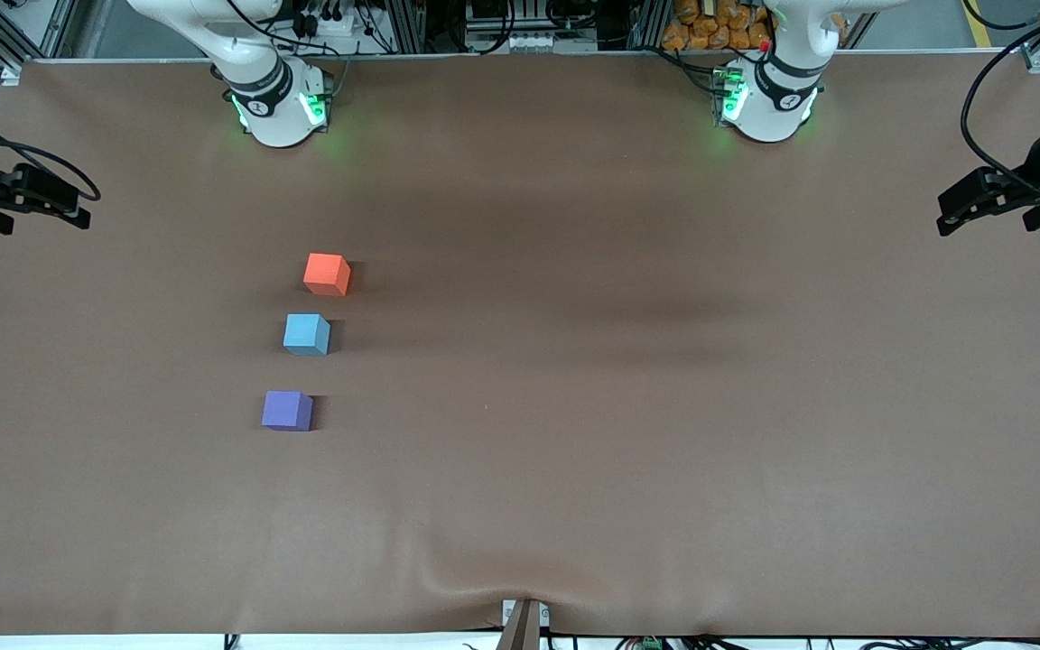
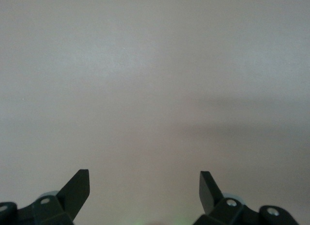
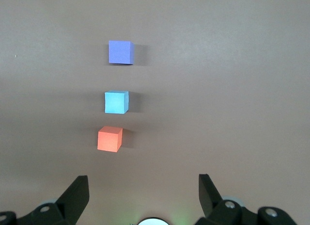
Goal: Place blue block between orange and purple blocks
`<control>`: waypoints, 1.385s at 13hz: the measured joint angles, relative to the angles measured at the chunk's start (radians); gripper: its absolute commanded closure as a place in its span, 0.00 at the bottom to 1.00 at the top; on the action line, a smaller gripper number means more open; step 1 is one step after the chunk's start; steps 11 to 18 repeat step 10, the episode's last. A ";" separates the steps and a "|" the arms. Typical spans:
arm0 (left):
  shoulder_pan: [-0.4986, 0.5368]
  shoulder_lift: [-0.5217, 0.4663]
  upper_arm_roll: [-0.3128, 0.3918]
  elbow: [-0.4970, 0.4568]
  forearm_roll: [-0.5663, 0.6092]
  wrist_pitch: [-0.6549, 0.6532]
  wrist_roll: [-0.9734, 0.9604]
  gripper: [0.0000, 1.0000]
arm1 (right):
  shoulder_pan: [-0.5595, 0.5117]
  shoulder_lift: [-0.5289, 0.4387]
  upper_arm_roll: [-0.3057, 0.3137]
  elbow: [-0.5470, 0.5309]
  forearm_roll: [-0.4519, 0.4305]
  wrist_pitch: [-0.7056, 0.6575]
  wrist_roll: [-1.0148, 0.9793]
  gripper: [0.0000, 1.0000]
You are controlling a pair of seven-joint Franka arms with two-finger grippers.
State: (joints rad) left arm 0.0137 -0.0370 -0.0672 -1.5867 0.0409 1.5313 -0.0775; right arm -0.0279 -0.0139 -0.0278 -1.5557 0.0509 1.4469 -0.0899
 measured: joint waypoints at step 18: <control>-0.001 -0.028 -0.019 0.030 -0.026 -0.031 0.000 0.00 | 0.000 -0.003 0.004 0.005 -0.009 -0.002 0.000 0.00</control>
